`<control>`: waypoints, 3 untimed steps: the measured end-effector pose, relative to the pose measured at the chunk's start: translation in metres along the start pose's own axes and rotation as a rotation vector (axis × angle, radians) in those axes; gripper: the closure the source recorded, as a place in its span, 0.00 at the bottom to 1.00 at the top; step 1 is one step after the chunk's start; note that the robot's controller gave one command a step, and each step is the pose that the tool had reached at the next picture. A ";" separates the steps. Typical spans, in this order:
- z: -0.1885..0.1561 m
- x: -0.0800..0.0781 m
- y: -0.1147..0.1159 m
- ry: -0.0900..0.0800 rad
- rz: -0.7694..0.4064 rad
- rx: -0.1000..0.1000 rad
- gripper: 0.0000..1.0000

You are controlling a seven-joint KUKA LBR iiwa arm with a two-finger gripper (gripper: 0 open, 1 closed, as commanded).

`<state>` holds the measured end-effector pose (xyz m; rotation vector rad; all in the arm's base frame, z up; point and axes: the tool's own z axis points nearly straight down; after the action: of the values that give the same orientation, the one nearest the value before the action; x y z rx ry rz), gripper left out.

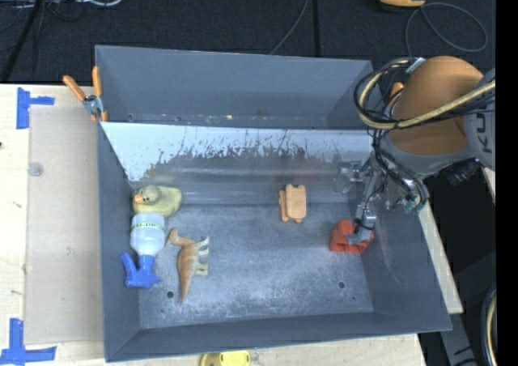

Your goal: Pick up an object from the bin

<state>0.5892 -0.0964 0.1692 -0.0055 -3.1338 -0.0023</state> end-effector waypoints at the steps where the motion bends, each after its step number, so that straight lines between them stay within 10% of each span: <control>1: -0.005 -0.001 0.001 -0.007 -0.003 0.001 0.00; 3: 0.072 -0.008 -0.050 -0.001 -0.011 -0.001 0.00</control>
Offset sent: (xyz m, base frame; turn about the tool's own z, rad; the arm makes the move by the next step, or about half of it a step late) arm 0.0013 -0.0623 -0.0992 0.1297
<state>0.5965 -0.1466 0.0975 0.0117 -3.1346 -0.0035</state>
